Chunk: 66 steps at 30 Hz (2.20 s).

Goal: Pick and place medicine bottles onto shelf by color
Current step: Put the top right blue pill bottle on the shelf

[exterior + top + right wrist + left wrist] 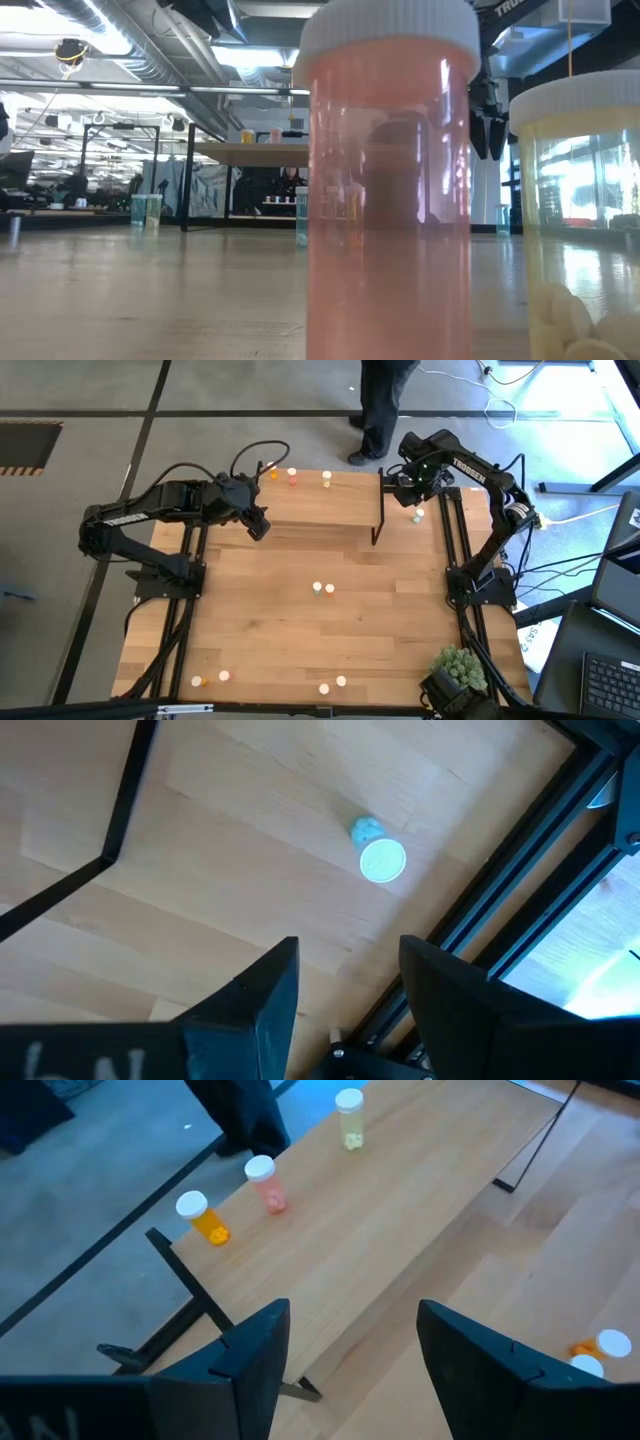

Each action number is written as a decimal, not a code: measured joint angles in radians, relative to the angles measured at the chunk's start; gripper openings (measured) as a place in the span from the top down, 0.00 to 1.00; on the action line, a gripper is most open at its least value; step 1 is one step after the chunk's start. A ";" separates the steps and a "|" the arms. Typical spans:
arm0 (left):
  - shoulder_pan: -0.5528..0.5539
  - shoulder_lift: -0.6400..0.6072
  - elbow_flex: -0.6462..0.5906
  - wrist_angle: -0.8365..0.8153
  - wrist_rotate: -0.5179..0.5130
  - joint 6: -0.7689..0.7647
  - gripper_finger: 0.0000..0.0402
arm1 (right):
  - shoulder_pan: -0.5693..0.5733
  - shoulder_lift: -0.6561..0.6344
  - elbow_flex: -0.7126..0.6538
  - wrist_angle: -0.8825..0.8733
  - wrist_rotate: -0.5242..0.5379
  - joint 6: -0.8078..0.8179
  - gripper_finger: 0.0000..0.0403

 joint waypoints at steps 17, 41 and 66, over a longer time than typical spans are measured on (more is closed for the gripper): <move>0.000 0.000 0.000 0.000 0.001 0.000 0.47 | 0.000 -0.025 -0.030 0.041 0.016 -0.060 0.56; 0.000 0.000 0.000 0.000 0.001 -0.001 0.47 | -0.024 -0.194 -0.297 0.273 -0.017 -0.109 0.50; 0.000 -0.001 0.000 0.000 0.001 -0.001 0.47 | -0.032 -0.191 -0.512 0.555 0.084 0.008 0.33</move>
